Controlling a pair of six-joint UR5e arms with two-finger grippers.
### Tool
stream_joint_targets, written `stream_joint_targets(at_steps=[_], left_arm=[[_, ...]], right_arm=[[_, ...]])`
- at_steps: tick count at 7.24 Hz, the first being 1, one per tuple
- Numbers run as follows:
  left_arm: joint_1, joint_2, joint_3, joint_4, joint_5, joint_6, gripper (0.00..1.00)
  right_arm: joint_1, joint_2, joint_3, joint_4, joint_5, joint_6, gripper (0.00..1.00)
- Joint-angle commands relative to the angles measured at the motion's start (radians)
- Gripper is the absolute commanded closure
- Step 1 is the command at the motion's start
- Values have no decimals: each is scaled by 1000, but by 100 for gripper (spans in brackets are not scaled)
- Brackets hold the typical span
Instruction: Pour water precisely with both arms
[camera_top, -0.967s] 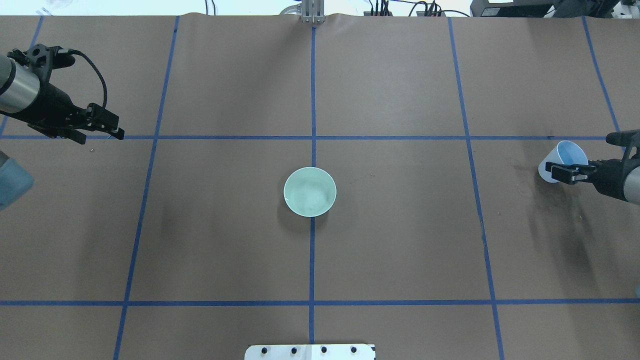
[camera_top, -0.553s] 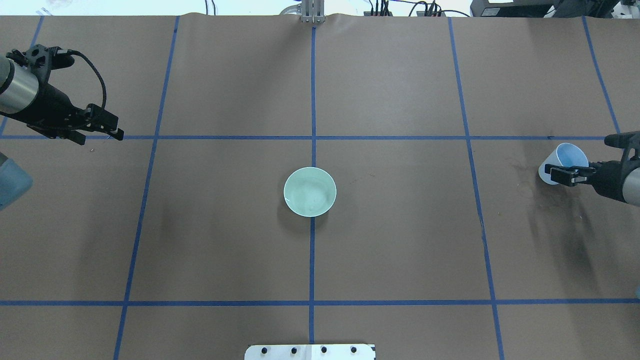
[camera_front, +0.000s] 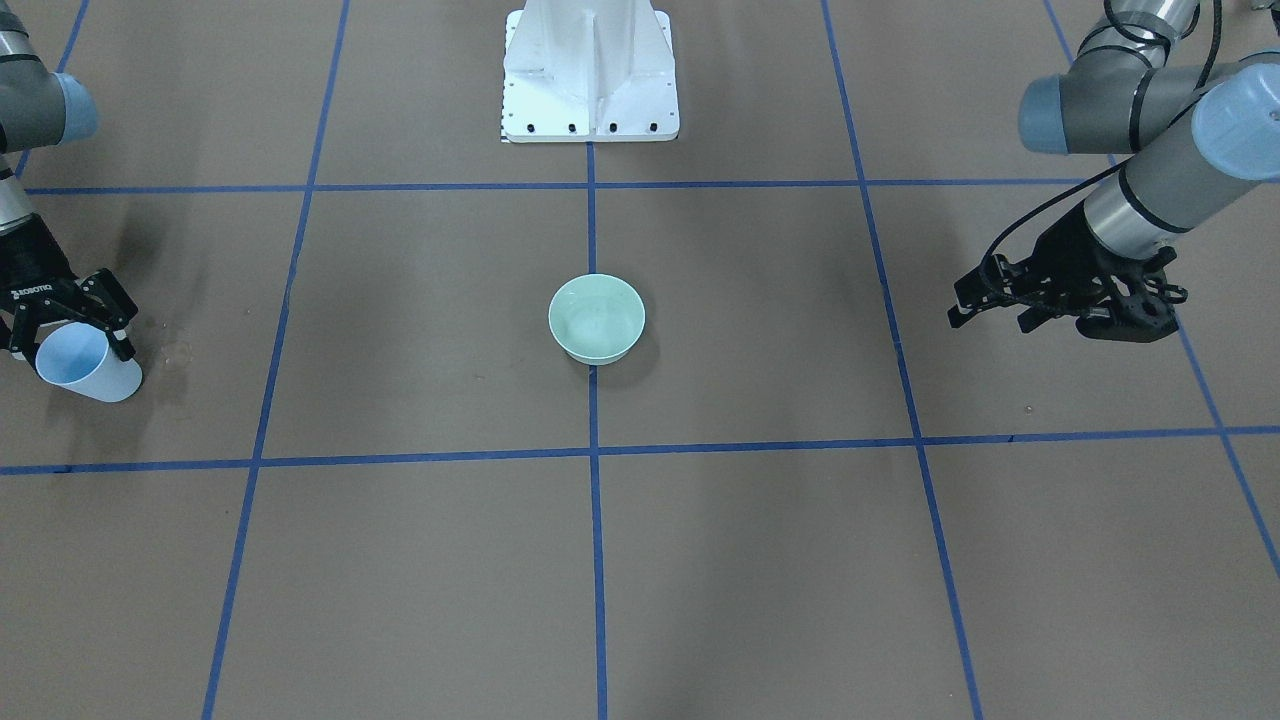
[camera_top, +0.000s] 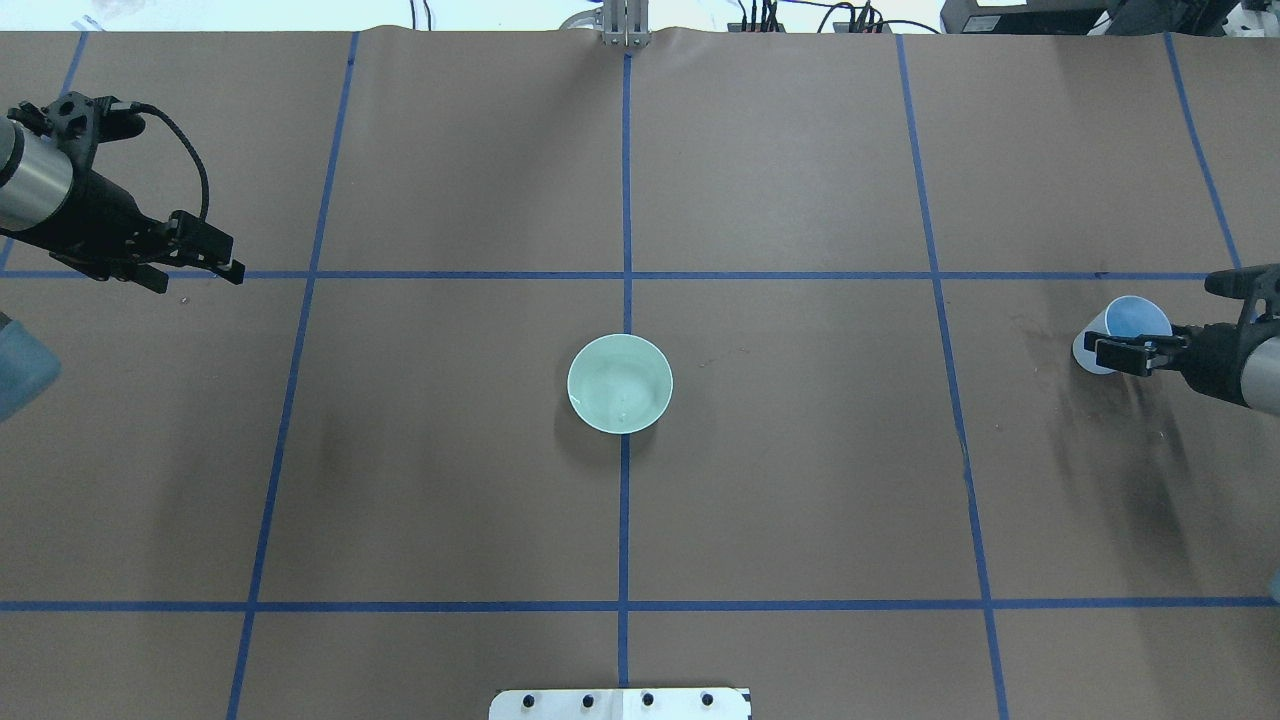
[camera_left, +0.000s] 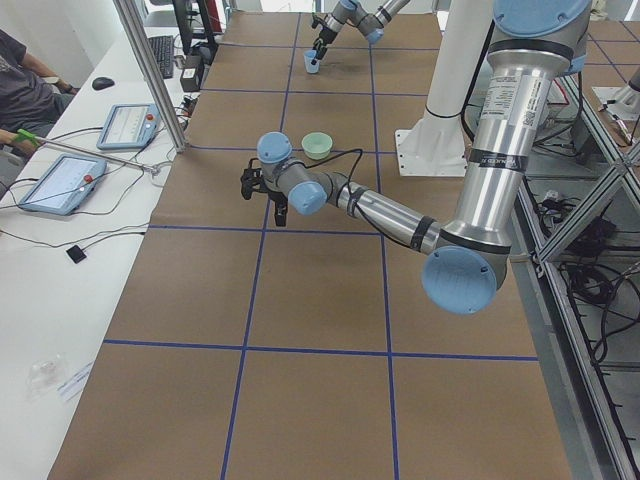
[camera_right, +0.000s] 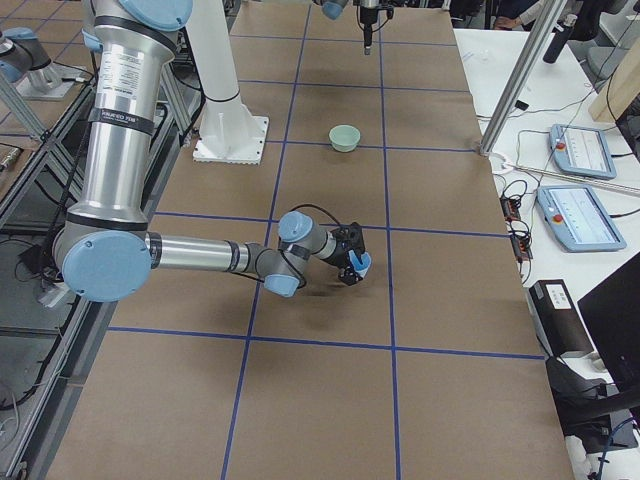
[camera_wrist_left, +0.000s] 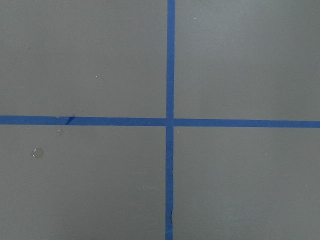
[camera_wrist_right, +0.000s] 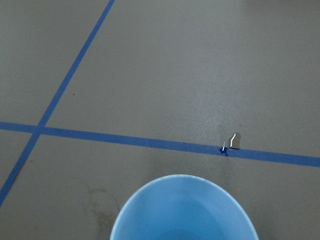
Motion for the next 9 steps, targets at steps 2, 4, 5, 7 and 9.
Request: stream_joint_targets(at_steps=[2,4,5,7,9], left_arm=[[2,-4,-2,1,0,-5,1],[2,0,-2,1,0,-3,1],[2,0,-2,1,0,-3,1],[0,0,-2,1,0,-3,1],[2,0,-2,1,0,-3,1]], right_arm=[[1,-3,9,0,-25,-3,1],[3,-6,36,2,-23,-5,1],[4,-11,59,2,-17,-5,1],[18,-18,75,0,3,-6,1],[100,-29,76,0,94,-11,1]])
